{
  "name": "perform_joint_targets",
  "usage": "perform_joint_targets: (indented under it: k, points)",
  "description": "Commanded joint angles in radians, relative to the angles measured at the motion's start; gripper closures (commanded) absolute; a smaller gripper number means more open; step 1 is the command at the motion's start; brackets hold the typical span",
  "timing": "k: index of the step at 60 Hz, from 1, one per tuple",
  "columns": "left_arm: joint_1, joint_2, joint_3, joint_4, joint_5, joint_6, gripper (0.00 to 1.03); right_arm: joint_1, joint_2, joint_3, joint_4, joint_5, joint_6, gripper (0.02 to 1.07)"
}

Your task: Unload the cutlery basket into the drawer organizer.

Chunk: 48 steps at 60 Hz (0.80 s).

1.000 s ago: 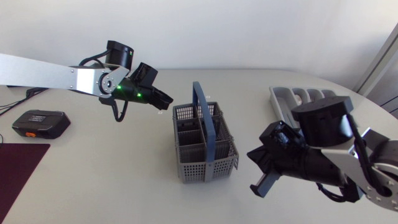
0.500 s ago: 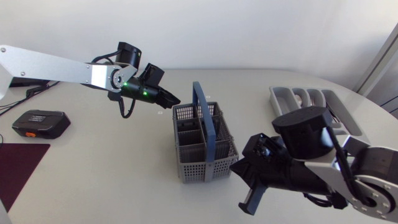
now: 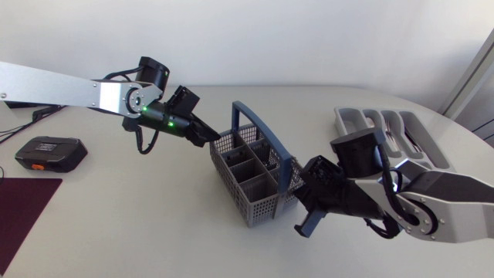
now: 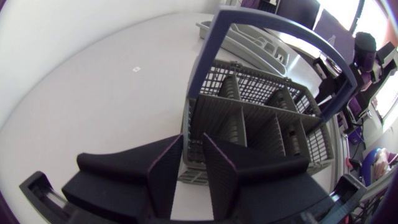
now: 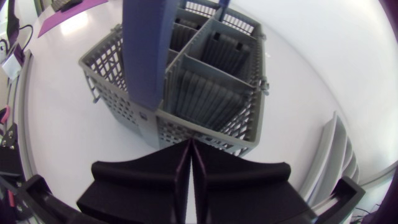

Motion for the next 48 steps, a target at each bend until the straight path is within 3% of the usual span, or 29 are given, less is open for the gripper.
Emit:
perform_joint_targets:
  k: [1, 27, 41, 48]
  points:
    - [0.002, -0.052, -0.067, -0.046, 0.053, 0.045, 0.78, -0.017, 0.026, 0.054, 0.066, 0.011, -0.021, 1.01]
    - [0.026, -0.263, -0.3, -0.074, 0.058, 0.106, 0.79, -0.128, 0.247, 0.236, 0.146, 0.003, -0.041, 1.01]
    - [0.121, -0.37, -0.312, -0.073, 0.06, 0.097, 0.79, -0.194, 0.09, 0.143, 0.14, -0.009, -0.042, 1.01]
    - [0.133, -0.376, -0.322, -0.071, 0.06, 0.094, 0.79, -0.211, 0.02, 0.09, 0.115, -0.023, -0.05, 1.01]
